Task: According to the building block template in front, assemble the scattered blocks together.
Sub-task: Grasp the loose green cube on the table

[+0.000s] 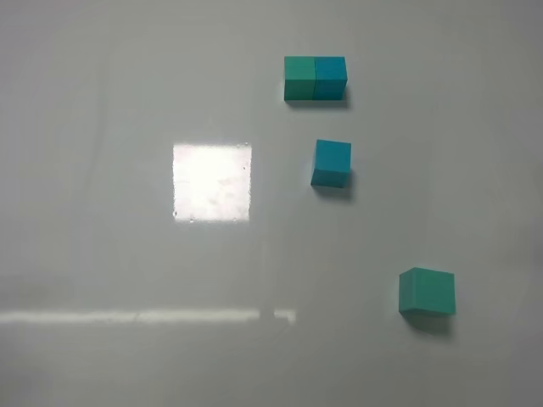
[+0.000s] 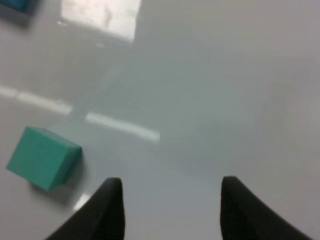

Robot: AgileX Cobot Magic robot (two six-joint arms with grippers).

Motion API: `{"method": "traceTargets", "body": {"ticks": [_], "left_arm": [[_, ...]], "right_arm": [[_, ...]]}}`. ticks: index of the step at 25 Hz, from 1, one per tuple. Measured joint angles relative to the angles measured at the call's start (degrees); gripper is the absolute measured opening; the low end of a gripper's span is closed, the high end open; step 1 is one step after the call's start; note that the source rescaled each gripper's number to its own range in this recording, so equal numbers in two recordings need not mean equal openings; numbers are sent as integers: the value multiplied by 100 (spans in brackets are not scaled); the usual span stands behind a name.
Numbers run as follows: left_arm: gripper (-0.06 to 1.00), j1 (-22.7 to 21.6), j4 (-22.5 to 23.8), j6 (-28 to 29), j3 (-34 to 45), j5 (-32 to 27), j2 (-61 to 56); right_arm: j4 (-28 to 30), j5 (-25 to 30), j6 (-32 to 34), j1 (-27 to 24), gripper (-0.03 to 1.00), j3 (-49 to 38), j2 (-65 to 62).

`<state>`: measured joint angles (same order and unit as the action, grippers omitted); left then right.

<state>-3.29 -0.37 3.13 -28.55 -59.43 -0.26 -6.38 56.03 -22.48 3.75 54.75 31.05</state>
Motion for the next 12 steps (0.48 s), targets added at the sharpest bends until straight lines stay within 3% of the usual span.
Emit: {"method": "traceTargets", "body": {"ticks": [5,8,12], "left_arm": [[31,0,0,0,0,0,0],[31,0,0,0,0,0,0],[31,0,0,0,0,0,0]], "right_arm": [[-998,307,-1866,203,4,930,1448],[-1091,412,-2570,634,23,952,1812],[-912,459,-3059,1206,56,952,1912]]}}
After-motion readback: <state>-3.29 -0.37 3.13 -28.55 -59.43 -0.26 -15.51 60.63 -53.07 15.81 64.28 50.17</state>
